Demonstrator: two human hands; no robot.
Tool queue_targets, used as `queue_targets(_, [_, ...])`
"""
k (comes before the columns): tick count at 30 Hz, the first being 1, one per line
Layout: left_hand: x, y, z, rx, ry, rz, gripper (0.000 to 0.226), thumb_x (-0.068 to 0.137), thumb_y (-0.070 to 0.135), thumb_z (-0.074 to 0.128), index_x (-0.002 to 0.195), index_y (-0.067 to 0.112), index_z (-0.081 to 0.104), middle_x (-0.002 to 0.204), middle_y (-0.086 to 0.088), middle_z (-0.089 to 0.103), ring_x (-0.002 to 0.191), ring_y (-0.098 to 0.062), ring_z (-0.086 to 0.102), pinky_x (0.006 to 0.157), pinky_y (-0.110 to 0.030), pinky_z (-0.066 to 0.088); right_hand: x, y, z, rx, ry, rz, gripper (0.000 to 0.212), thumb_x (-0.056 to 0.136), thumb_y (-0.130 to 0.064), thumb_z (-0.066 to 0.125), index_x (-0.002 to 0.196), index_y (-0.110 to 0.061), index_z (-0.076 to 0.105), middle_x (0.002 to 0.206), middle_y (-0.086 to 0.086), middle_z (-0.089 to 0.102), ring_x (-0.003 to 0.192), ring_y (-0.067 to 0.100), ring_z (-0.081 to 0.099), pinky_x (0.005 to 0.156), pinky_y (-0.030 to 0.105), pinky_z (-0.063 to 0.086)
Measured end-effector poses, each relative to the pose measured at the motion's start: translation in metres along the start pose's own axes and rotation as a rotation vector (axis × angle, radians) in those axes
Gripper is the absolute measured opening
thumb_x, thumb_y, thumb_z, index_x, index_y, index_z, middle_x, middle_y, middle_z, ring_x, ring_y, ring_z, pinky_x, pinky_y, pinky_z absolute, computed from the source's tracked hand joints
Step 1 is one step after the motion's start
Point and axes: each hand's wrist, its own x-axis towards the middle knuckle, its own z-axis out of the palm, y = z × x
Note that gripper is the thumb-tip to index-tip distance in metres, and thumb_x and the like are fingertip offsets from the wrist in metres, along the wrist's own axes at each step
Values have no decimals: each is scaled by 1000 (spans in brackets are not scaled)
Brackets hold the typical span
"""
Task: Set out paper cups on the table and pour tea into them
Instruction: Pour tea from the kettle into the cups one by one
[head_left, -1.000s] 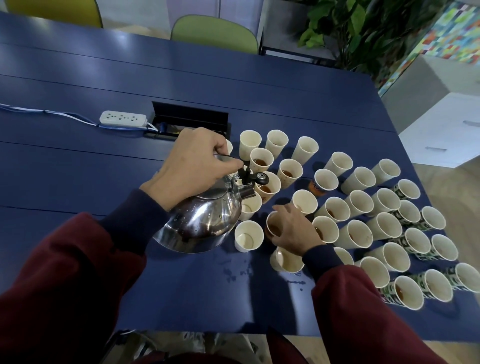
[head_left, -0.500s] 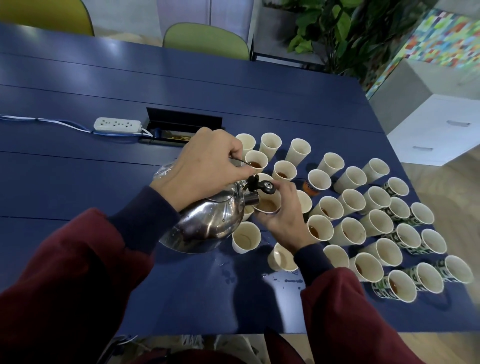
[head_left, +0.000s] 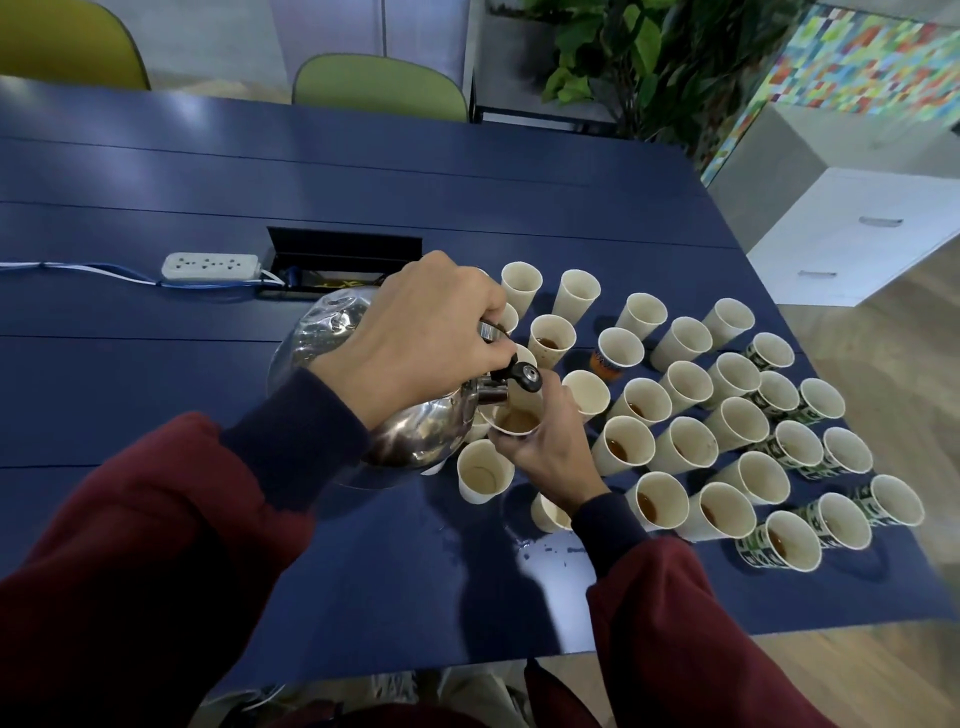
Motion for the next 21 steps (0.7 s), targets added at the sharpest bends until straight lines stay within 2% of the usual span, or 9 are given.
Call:
queue_targets(4, [-2,4,-1,8,-12,24,31,80,36,73,64,26,48,52,11,34,63,-25,43,59,-31,33,-3,1,1,-8,1,-14,67,72,-16,84,129,-15,50,108,6,57,104,20,50,88,31,47])
queue_targets(9, [-1,7,-1,55,-17,30,34,80,35,71,59,25,47,55,7,38,64,-26,47,57,-31,32,-5,1,2,-19,15,-25,64,73,-15,83,129,-15,50,109,1,57,103,21,49,88,35,47])
queue_targets(14, [1,10,0,52,-20,47,24,83,38,70,70,27,53,57,10,35,71,-22,43,62,-32,32,-7,3,3,-22,34,-13,63,72,-17,84,125,-15,51,108,2,58,102,22,50,86,39,47])
queue_targets(17, [3,12,1,46,-29,62,17,83,37,70,78,21,67,57,10,37,73,-22,45,63,-33,35,-9,6,1,-11,48,12,61,72,-17,84,123,-16,51,107,1,59,102,21,50,87,40,48])
queue_targets(21, [8,12,5,18,-15,64,23,82,37,71,69,26,54,55,10,39,72,-24,46,63,-34,38,-9,8,-2,5,52,29,60,71,-19,83,122,-20,50,105,0,58,103,23,52,87,45,49])
